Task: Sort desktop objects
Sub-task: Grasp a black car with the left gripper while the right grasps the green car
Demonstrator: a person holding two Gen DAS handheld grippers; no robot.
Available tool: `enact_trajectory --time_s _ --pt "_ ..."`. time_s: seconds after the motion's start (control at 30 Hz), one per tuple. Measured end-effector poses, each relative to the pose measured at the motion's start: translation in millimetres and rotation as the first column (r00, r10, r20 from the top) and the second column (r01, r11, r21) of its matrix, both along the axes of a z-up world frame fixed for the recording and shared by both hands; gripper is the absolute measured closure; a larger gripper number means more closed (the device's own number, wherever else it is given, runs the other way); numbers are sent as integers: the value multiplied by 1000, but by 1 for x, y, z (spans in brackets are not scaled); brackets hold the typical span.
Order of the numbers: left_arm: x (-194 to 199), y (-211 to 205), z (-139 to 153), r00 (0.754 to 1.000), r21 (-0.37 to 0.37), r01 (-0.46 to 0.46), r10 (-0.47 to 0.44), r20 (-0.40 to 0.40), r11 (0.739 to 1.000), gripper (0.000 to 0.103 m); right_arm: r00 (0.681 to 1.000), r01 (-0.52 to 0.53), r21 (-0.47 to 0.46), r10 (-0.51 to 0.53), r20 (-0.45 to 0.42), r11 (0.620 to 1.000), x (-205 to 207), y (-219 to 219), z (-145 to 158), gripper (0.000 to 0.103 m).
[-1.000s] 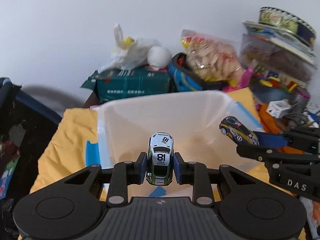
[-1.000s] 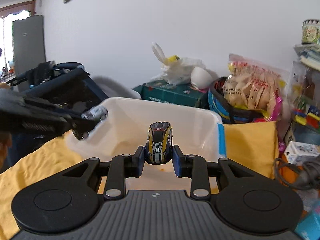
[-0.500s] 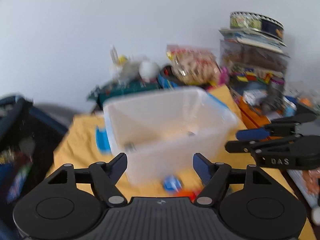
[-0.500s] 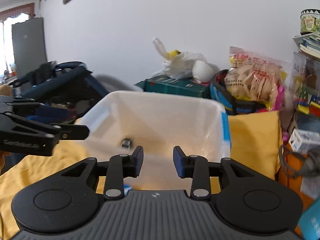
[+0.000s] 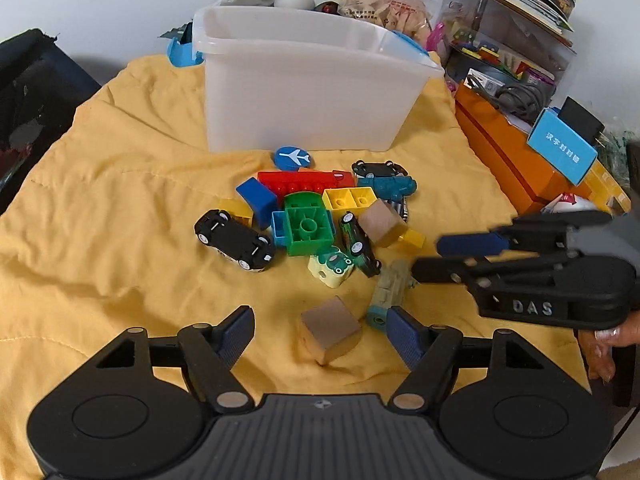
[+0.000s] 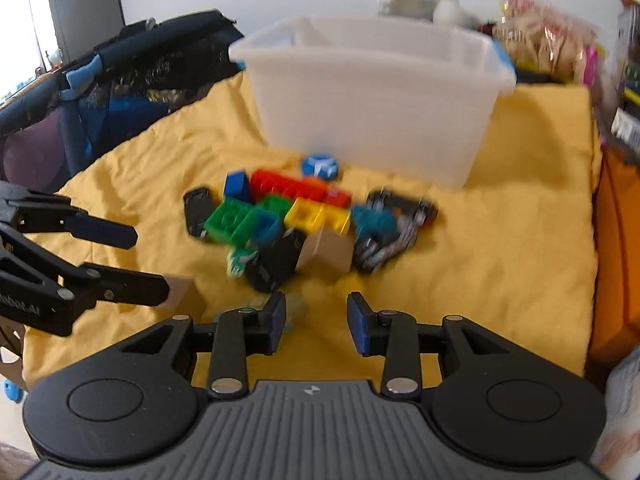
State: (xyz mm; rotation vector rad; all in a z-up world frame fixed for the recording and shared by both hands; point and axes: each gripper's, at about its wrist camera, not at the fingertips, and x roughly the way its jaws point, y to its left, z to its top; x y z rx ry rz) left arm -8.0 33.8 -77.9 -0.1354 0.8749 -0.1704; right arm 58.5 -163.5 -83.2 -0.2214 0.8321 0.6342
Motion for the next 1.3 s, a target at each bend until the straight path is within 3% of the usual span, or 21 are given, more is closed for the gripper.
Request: enact_trajectory --time_s 0.1,0.17,0.27,0.33,0.6,0.67,0.7,0.73,0.77,0.8,0.97,1.07,1.3 --pt "10 9 0 999 18 -51 51 2 999 27 1000 -21 28 21 1 999 -3 9 3 65" --pt "24 24 2 994 -24 -106 106 -6 994 27 998 -57 28 57 27 998 -2 22 6 65" --pt "45 45 -5 981 -131 -191 184 -68 973 28 992 -93 -60 97 78 994 -2 48 0 66" --pt "54 52 -11 970 -163 -234 219 -105 959 28 991 -82 -118 93 93 990 -1 59 -8 66" --pt "77 62 -32 956 -232 -280 249 -154 932 32 988 -112 -167 128 87 980 0 69 -30 64" --pt "81 63 -33 957 -240 -282 254 -140 929 46 989 -104 -157 118 89 982 2 66 -32 67" --pt "83 63 -34 955 -236 -287 260 -141 928 51 991 -86 -141 99 85 986 4 64 -31 75" --pt "85 64 -35 955 -242 -288 258 -146 927 63 994 -66 -132 77 80 989 5 61 -30 82" --pt "87 64 -37 955 -248 -286 254 -154 926 70 995 -52 -123 61 75 991 6 57 -29 83" --pt "87 62 -37 958 -256 -278 246 -149 926 70 996 -40 -111 48 70 993 6 53 -28 86" --pt "81 46 -28 983 -180 -170 155 -94 969 70 998 0 -53 3 56 999 -1 35 -20 89" --pt "60 48 -14 990 -155 -131 122 -66 979 70 999 15 -8 -15 38 1000 -8 24 -12 89" --pt "-2 53 3 994 35 -109 110 -21 993 70 1000 27 69 -27 -8 997 -25 -8 6 89"
